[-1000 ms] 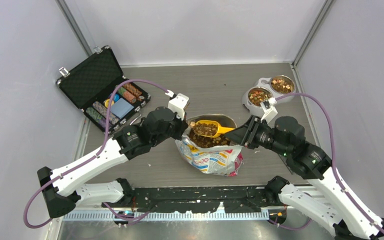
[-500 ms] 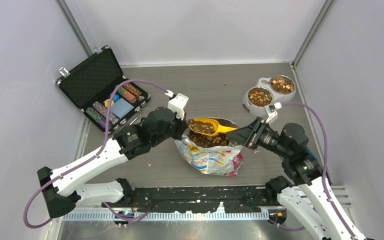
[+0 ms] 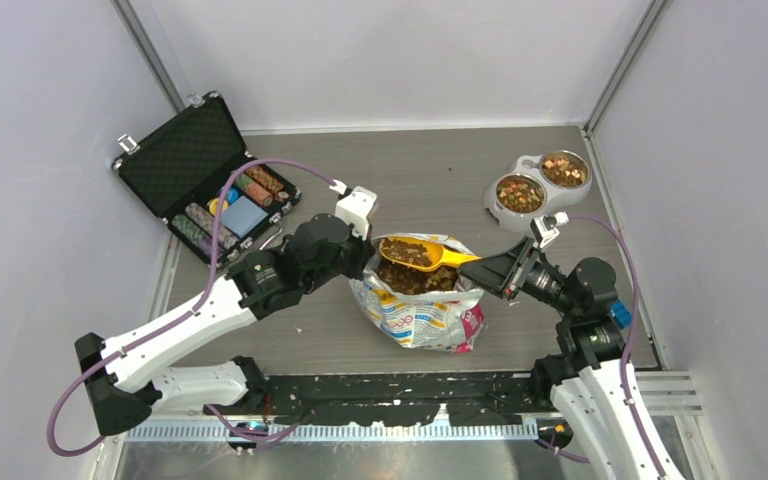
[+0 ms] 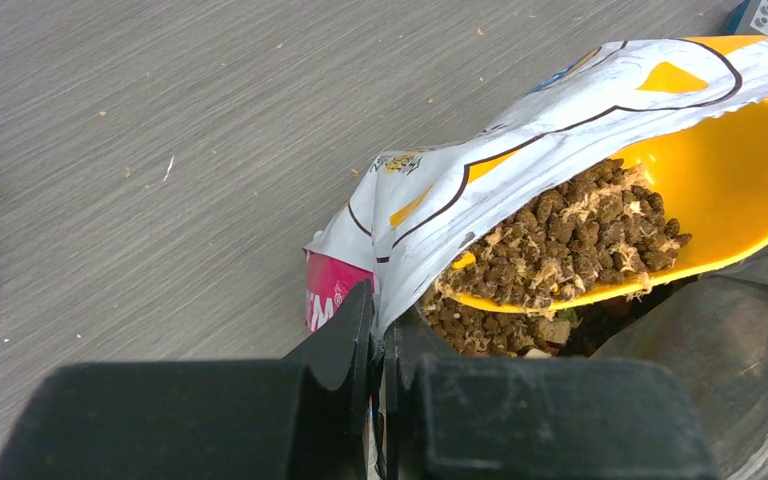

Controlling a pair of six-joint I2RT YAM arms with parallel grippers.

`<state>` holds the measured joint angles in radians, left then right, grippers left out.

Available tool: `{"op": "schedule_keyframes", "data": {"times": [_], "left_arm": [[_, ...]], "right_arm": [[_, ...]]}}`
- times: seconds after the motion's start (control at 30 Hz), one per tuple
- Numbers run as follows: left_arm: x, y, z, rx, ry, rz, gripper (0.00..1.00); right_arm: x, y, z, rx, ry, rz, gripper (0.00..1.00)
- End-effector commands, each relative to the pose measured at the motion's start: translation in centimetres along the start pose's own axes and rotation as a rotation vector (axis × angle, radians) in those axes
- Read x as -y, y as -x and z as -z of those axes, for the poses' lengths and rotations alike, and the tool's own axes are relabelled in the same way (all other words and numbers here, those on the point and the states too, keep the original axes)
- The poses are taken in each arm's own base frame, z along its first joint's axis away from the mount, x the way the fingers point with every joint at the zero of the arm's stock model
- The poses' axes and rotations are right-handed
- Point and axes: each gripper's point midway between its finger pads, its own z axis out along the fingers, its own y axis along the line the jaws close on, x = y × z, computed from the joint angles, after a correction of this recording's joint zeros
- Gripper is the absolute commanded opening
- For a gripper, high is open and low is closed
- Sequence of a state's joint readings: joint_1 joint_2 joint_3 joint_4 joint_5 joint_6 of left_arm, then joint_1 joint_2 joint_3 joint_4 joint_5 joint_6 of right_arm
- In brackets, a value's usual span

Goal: Serve the pet food

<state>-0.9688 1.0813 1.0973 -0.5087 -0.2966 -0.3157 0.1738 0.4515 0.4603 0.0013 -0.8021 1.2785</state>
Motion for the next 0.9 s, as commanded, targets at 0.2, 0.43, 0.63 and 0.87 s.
{"op": "schedule_keyframes", "data": {"times": [0.2, 0.43, 0.63, 0.87], "left_arm": [[-0.5, 4.2, 0.8, 0.111, 0.043, 0.027, 0.0], [-0.8, 4.4, 1.0, 0.119, 0.055, 0.029, 0.0], [-0.9, 4.6, 1.0, 0.12, 0.062, 0.031, 0.0], [-1.0, 4.7, 1.3, 0.145, 0.066, 0.059, 0.0]], "right_arm": [[-2.1, 0.3, 1.0, -0.006, 0.095, 0.029, 0.05], [-2.2, 0.6, 1.3, 0.008, 0.119, 0.012, 0.05], [-2.6, 0.5, 1.7, 0.006, 0.178, -0.017, 0.05], [-4.3, 0.5, 2.1, 0.004, 0.28, -0.03, 0.05]]}}
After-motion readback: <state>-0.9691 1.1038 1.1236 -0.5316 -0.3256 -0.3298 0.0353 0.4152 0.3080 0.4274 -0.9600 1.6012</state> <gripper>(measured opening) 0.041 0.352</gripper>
